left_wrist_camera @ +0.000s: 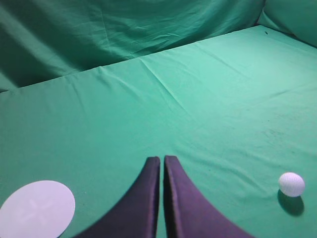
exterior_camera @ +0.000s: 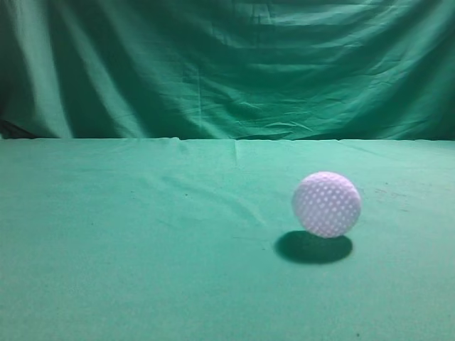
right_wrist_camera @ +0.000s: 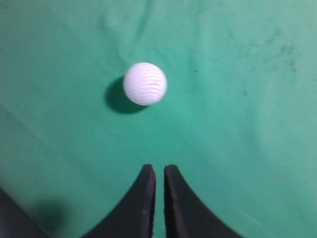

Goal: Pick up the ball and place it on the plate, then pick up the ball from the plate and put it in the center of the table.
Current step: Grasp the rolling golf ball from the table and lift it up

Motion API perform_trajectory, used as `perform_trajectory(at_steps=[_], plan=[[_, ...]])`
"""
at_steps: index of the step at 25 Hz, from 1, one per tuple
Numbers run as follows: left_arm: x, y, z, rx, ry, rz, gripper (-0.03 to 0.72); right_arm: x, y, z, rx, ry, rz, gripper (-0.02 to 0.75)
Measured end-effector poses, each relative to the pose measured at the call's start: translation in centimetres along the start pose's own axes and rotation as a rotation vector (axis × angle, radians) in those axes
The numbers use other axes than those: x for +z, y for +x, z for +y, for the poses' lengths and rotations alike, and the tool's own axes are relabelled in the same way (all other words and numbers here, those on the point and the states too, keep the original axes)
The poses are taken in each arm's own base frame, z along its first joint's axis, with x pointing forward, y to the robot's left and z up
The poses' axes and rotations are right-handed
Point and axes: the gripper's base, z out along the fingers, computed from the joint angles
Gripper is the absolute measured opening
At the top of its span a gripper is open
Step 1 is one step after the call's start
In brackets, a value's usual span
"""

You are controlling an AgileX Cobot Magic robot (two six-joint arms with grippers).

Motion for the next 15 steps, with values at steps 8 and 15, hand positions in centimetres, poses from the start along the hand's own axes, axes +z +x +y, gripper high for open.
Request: perform_trajectory(at_steps=[8,15], plan=[[-0.8,2.2,-0.6,0.004,-0.001,-0.023,0.0,3.1,-3.0,0.7,-0.06,-0.002,0.061,0.07],[-0.2,3.3,-0.5,-0.01,0.004,0.014,0.0,6.0,-5.9,0.0,-0.093,0.034,0.124,0.185]])
